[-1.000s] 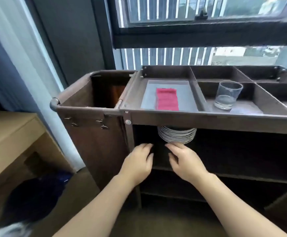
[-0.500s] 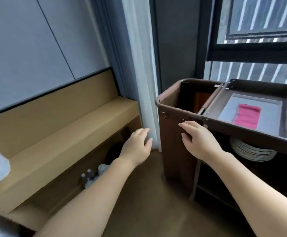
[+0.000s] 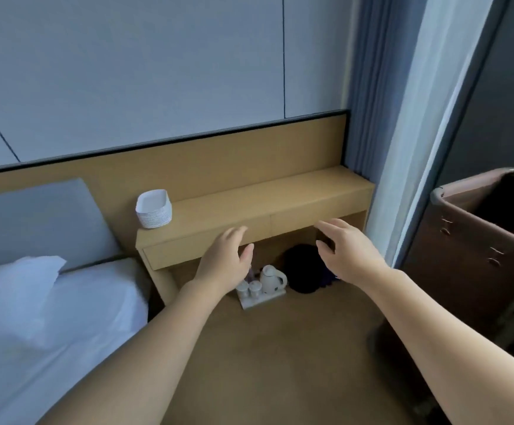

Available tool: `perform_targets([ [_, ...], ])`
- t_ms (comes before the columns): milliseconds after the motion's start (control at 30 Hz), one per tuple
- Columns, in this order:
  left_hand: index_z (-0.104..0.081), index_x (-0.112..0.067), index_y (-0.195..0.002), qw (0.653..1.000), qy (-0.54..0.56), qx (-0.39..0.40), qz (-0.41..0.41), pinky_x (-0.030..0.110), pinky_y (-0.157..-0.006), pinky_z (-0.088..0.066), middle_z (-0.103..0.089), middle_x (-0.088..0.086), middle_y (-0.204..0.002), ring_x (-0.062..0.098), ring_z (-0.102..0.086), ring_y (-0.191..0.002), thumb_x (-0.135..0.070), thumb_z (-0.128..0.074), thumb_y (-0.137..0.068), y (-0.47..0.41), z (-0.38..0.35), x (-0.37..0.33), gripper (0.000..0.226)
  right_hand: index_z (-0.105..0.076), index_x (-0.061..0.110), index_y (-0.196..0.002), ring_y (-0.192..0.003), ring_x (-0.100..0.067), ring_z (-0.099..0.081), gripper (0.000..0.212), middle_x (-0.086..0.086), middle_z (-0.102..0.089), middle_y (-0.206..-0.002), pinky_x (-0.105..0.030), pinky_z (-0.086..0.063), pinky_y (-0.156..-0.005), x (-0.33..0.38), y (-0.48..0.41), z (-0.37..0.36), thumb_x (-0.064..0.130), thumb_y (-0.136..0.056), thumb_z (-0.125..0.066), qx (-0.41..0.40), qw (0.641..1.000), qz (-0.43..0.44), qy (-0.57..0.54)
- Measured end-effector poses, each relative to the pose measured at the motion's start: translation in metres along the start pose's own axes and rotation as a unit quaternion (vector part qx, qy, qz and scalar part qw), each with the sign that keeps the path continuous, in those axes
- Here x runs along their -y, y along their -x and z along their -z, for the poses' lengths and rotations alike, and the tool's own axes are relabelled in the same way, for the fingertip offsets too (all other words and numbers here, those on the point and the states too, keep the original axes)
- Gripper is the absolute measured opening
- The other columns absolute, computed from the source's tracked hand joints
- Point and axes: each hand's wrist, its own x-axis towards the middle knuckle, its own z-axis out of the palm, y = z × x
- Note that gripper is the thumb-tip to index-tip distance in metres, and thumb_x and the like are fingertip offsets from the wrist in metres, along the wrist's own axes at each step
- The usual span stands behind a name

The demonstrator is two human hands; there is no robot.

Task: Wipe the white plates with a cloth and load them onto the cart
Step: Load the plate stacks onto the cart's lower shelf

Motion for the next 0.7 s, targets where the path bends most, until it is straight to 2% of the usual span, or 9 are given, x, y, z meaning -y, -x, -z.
perform_targets([
  [133, -0.036, -0.018, -0.146, 0.998, -0.003, -0.025, 0.059, 0.030, -0.108, -0.034, -0.039, -0.003, -0.149, 0.013, -0.035, -0.137, -0.036, -0.042, -0.101, -0.005, 0.029, 0.078, 0.049, -0.046, 0.017, -0.143, -0.124, -0.019, -0.051, 0.045, 0.000, -0.043, -0.147, -0.020, -0.038, -0.091, 0.056, -0.053, -0.049, 0.023, -0.099, -0.048, 0.025, 0.999, 0.044, -0.010],
  [267, -0.038, -0.017, -0.145, 0.994, 0.002, -0.039, 0.101, 0.033, -0.108, -0.036, -0.040, -0.003, -0.148, 0.014, -0.037, -0.136, -0.035, -0.044, -0.100, -0.016, 0.055, 0.158, 0.049, -0.044, 0.018, -0.144, -0.121, -0.020, -0.053, 0.045, 0.000, -0.044, -0.147, -0.026, -0.045, -0.093, 0.112, -0.106, -0.101, 0.024, -0.100, -0.047, 0.065, 0.995, 0.069, -0.021],
  [367, -0.038, -0.016, -0.145, 0.991, 0.001, -0.043, 0.128, 0.036, -0.107, -0.038, -0.041, -0.003, -0.147, 0.015, -0.038, -0.135, -0.034, -0.044, -0.100, -0.027, 0.072, 0.209, 0.049, -0.045, 0.018, -0.143, -0.113, -0.020, -0.058, 0.045, 0.000, -0.045, -0.146, -0.027, -0.048, -0.089, 0.147, -0.142, -0.138, 0.024, -0.099, -0.048, 0.088, 0.993, 0.075, -0.033],
  [500, -0.038, -0.016, -0.145, 0.987, 0.005, -0.048, 0.156, 0.040, -0.106, -0.040, -0.042, -0.002, -0.146, 0.016, -0.040, -0.134, -0.034, -0.044, -0.100, -0.044, 0.086, 0.265, 0.049, -0.045, 0.019, -0.143, -0.095, -0.012, -0.056, 0.045, 0.001, -0.045, -0.145, -0.023, -0.043, -0.080, 0.177, -0.187, -0.181, 0.025, -0.099, -0.049, 0.114, 0.989, 0.082, -0.038],
  [600, -0.037, -0.016, -0.145, 0.984, 0.008, -0.049, 0.169, 0.039, -0.106, -0.040, -0.041, -0.002, -0.147, 0.016, -0.040, -0.134, -0.033, -0.044, -0.100, -0.062, 0.088, 0.297, 0.049, -0.046, 0.020, -0.142, -0.117, -0.019, -0.055, 0.044, 0.001, -0.046, -0.145, -0.028, -0.048, -0.090, 0.190, -0.223, -0.206, 0.025, -0.098, -0.049, 0.137, 0.986, 0.088, -0.035],
  [700, -0.036, -0.017, -0.146, 0.982, 0.011, -0.049, 0.180, 0.038, -0.107, -0.040, -0.040, -0.003, -0.148, 0.015, -0.039, -0.134, -0.034, -0.044, -0.100, -0.090, 0.085, 0.323, 0.050, -0.047, 0.019, -0.141, -0.113, -0.020, -0.057, 0.043, 0.001, -0.047, -0.144, -0.033, -0.049, -0.092, 0.193, -0.263, -0.228, 0.025, -0.098, -0.049, 0.147, 0.985, 0.090, -0.026],
])
